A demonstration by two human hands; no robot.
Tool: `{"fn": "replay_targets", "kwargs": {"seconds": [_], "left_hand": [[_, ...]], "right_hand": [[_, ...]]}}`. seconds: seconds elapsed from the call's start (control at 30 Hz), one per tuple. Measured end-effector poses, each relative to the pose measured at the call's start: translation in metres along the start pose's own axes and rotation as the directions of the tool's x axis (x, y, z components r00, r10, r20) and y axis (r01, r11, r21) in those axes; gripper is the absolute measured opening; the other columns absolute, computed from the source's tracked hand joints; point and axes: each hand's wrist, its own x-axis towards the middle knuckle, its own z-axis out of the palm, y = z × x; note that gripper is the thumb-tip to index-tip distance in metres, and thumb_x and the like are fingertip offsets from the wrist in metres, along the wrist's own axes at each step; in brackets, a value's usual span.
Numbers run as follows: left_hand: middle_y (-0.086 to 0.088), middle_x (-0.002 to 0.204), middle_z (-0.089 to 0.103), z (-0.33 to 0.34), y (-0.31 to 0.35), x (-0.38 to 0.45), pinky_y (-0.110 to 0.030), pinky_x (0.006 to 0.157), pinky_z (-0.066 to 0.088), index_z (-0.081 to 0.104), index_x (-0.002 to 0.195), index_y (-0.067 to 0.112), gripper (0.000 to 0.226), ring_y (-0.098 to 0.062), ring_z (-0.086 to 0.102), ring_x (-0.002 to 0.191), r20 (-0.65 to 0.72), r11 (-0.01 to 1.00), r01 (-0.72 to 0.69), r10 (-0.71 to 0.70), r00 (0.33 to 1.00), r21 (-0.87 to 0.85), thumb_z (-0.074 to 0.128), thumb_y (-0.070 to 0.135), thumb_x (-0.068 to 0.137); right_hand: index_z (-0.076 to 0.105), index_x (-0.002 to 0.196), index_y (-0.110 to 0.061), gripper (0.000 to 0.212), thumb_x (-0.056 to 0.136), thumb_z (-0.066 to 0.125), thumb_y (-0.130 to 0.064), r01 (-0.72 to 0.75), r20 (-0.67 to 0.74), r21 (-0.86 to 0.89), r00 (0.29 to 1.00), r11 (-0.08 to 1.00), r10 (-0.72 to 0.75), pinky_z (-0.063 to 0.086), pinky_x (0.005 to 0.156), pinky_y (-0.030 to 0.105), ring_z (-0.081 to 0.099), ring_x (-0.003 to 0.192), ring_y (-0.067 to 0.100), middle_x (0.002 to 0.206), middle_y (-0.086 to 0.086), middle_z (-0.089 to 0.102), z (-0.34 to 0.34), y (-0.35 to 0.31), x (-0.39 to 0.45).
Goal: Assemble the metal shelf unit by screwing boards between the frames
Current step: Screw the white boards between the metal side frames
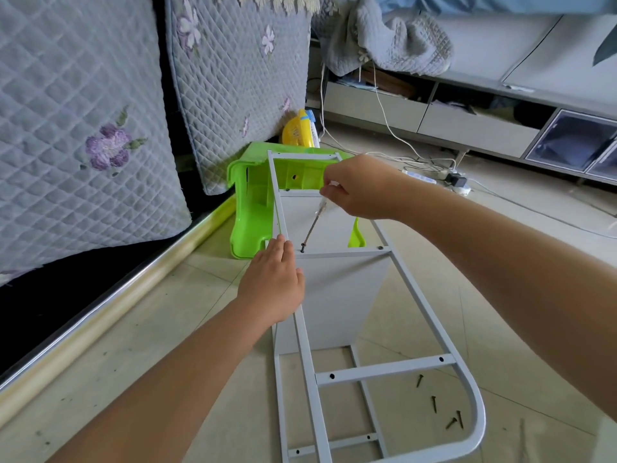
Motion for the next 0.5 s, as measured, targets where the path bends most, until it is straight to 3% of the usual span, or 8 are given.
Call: {"fn": "replay_targets", "kwargs": {"seconds": [0.1,0.2,0.27,0.33,0.4,0.5], "left_hand": [[-0.01,0.157,-0.005,0.0,0.0,-0.001,-0.031,0.115,0.003,0.0,0.148,0.004,0.055,-0.019,-0.001,0.145,0.001,1.0,-0.002,0.002,1.0,-0.018,0.021,0.024,0.101],[-0.01,0.157,-0.006,0.001,0.0,-0.001,-0.03,0.115,0.002,0.0,0.148,0.004,0.055,-0.019,-0.002,0.145,0.002,0.999,0.0,0.0,1.0,-0.045,0.021,0.023,0.101],[-0.01,0.157,-0.006,0.001,0.0,-0.002,-0.03,0.115,0.002,0.0,0.148,0.004,0.055,-0.019,-0.003,0.145,0.004,0.998,0.0,0.0,1.0,-0.065,0.021,0.023,0.101],[-0.009,0.157,-0.007,0.002,-0.001,-0.003,-0.03,0.115,0.001,-0.001,0.148,0.004,0.055,-0.019,-0.003,0.145,0.009,0.996,0.004,-0.003,1.0,-0.084,0.021,0.023,0.101],[-0.009,0.157,-0.007,0.003,-0.001,-0.003,-0.03,0.115,0.001,-0.001,0.148,0.004,0.055,-0.019,-0.003,0.145,0.01,0.996,0.006,-0.005,1.0,-0.089,0.021,0.023,0.101],[-0.01,0.157,-0.006,0.003,-0.001,-0.003,-0.031,0.115,0.001,-0.001,0.148,0.004,0.055,-0.019,-0.003,0.145,0.009,0.996,0.004,-0.003,1.0,-0.091,0.021,0.023,0.101]], "right_hand": [[0.04,0.072,-0.011,0.038,0.1,0.028,-0.034,-0.035,0.084,-0.119,0.995,0.992,0.046,0.028,0.067,0.028,0.039,0.078,0.021,0.064,0.001,0.034,-0.007,-0.009,0.005],[0.031,0.061,-0.013,0.045,0.101,0.023,-0.033,-0.084,0.093,-0.144,0.991,0.986,0.098,0.035,0.07,0.032,0.041,0.079,0.023,0.063,0.0,0.032,-0.009,-0.014,0.01],[0.042,0.069,-0.01,0.042,0.102,0.022,-0.025,-0.125,0.076,-0.087,0.988,0.988,0.132,0.036,0.073,0.03,0.045,0.084,0.026,0.072,0.006,0.045,-0.007,-0.015,0.011],[0.052,0.092,-0.005,0.032,0.102,0.024,-0.018,-0.125,0.089,0.004,0.988,0.992,0.124,0.027,0.066,0.025,0.048,0.086,0.027,0.09,0.011,0.054,-0.002,-0.014,0.008],[0.048,0.104,-0.004,0.022,0.099,0.03,-0.016,-0.125,0.142,0.084,0.983,0.989,0.112,0.022,0.056,0.029,0.042,0.078,0.024,0.084,0.007,0.051,0.0,-0.01,0.004],[0.038,0.097,-0.008,0.005,0.094,0.035,-0.011,-0.15,0.207,0.183,0.972,0.972,0.111,0.026,0.05,0.025,0.037,0.069,0.02,0.071,0.001,0.039,-0.004,-0.008,-0.001]]}}
